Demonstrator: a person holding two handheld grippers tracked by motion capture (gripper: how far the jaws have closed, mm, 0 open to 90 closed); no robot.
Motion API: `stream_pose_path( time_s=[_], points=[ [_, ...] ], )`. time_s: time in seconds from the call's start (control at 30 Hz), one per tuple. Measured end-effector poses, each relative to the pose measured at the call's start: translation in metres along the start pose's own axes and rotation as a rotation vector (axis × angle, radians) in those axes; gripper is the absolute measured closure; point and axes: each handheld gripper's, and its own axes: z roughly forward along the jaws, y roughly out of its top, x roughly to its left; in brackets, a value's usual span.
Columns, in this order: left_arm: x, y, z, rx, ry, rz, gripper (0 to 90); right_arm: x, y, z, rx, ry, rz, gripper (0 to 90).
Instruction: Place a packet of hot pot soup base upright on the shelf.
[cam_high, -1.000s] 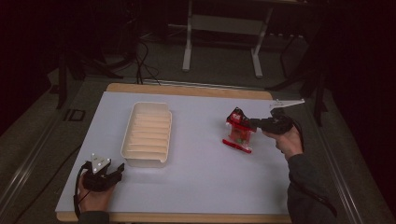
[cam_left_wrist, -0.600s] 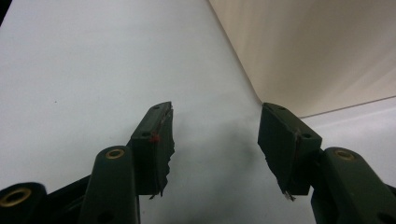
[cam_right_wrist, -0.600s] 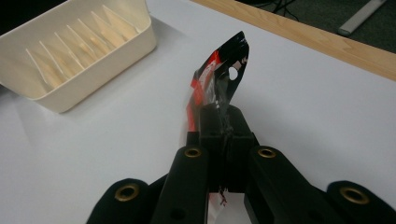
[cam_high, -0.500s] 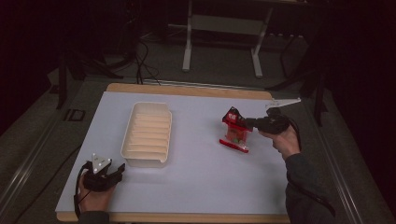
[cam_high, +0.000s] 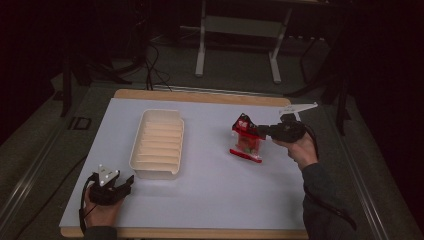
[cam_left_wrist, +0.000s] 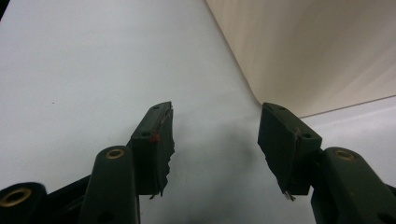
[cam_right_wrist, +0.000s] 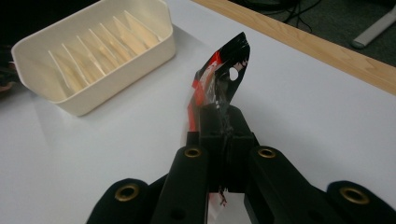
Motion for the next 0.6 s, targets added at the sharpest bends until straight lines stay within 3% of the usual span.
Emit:
stream_pose_path(
  time_s=[0.6],
  points=[
    [-0.001, 0.000, 0.000, 0.000, -0.003, 0.006, 45.2, 0.015, 0.014, 0.013, -0.012, 0.049, -0.032, 89.1]
  ],
)
